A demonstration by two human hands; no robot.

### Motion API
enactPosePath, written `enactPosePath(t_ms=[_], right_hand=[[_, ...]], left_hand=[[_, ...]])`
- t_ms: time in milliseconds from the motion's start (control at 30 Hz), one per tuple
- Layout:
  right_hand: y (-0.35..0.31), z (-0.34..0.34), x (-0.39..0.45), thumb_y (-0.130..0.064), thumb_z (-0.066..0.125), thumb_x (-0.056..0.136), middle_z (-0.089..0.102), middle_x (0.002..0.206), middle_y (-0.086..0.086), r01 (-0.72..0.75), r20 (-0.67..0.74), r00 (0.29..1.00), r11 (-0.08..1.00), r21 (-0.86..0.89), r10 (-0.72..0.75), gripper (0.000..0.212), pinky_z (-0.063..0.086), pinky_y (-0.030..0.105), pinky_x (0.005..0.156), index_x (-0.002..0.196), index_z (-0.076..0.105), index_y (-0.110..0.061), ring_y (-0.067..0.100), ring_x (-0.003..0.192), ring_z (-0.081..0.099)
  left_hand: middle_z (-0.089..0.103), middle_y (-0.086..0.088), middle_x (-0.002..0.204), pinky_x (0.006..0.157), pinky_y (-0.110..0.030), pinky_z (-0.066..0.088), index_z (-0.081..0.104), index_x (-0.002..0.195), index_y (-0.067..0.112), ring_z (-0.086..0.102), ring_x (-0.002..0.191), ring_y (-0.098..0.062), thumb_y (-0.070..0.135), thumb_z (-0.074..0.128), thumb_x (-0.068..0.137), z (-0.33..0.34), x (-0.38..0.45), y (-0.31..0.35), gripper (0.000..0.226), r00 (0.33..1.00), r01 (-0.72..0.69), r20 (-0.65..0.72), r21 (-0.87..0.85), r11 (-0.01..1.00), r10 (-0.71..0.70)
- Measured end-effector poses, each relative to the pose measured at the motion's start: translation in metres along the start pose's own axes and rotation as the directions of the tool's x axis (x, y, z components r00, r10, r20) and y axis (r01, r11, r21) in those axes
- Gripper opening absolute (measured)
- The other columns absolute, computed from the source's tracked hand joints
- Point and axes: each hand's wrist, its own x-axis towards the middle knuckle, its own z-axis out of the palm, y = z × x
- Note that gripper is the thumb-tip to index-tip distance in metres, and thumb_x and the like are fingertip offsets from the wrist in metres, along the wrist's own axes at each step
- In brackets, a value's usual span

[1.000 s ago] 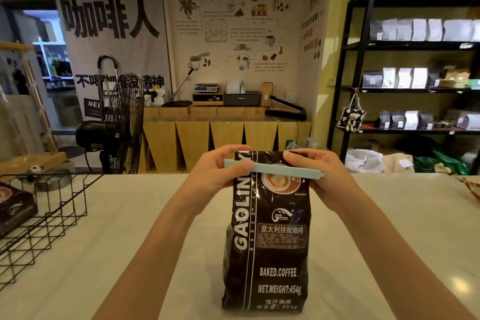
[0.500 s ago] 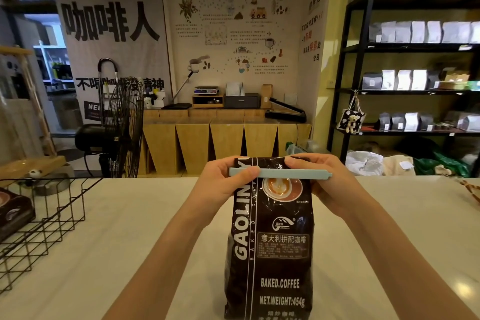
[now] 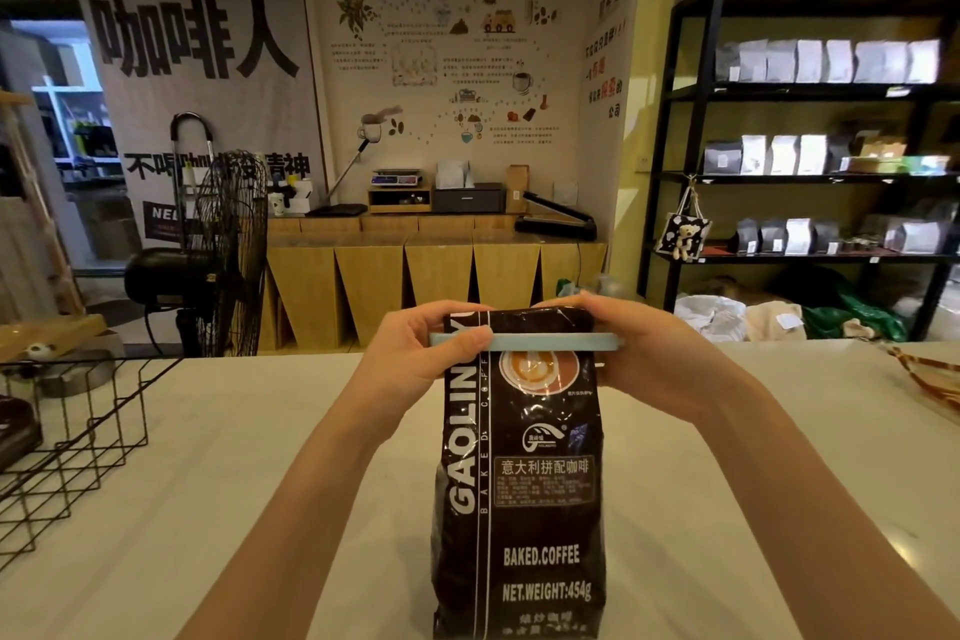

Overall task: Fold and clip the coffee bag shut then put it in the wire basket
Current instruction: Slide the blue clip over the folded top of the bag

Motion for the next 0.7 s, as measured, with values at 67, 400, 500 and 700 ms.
enactPosePath(t_ms=[67, 400, 500, 700], right_hand=[[0.002, 0.003, 0.002, -0.028, 0.044, 0.088, 0.064, 0.114, 0.000, 0.032, -0.029, 0.999, 0.999, -0.020, -0.033, 0.027, 0.052, 0.032, 0.081, 0.107, 0.064, -0.023, 0.018, 0.102, 0.063], [0.000, 0.001, 0.002, -0.038, 0.041, 0.092, 0.049, 0.133, -0.006, 0.017, -0.118, 0.991, 0.933, -0.359, -0.063, 0.023, 0.050, 0.036, 0.086, 0.101, 0.060, -0.045, 0.020, 0.116, 0.051], [0.000, -0.001, 0.000, -0.039, 0.041, 0.091, 0.061, 0.111, -0.008, 0.068, -0.132, 0.979, 0.856, -0.512, -0.156, 0.019, 0.054, 0.034, 0.084, 0.098, 0.059, -0.045, 0.015, 0.106, 0.056], [-0.002, -0.018, -0.008, -0.036, 0.067, 0.064, 0.073, 0.098, 0.005, 0.097, -0.062, 0.989, 0.909, -0.405, -0.133, 0.042, 0.058, 0.032, 0.078, 0.101, 0.065, -0.017, 0.018, 0.089, 0.070]], left_hand=[[0.070, -0.001, 0.081, 0.060, -0.018, 0.055, 0.065, 0.091, 0.021, 0.070, 0.071, -0.011, 0.014, 0.063, 0.076, 0.000, 0.000, -0.001, 0.017, 1.000, 0.003, -0.016, -0.005, 1.000, -0.003], [0.070, -0.002, 0.077, 0.057, -0.021, 0.056, 0.066, 0.086, 0.022, 0.070, 0.067, -0.013, 0.015, 0.064, 0.075, 0.006, 0.001, -0.004, 0.014, 0.997, -0.017, -0.073, 0.001, 1.000, 0.018], [0.071, -0.004, 0.078, 0.062, -0.025, 0.057, 0.066, 0.086, 0.022, 0.070, 0.070, -0.016, 0.014, 0.066, 0.074, 0.006, 0.002, -0.004, 0.014, 0.995, -0.020, -0.100, 0.014, 1.000, 0.021], [0.073, 0.002, 0.069, 0.060, -0.023, 0.058, 0.068, 0.087, 0.020, 0.070, 0.068, -0.015, 0.013, 0.065, 0.074, 0.003, 0.001, -0.004, 0.016, 0.996, -0.005, -0.089, -0.023, 1.000, 0.003]])
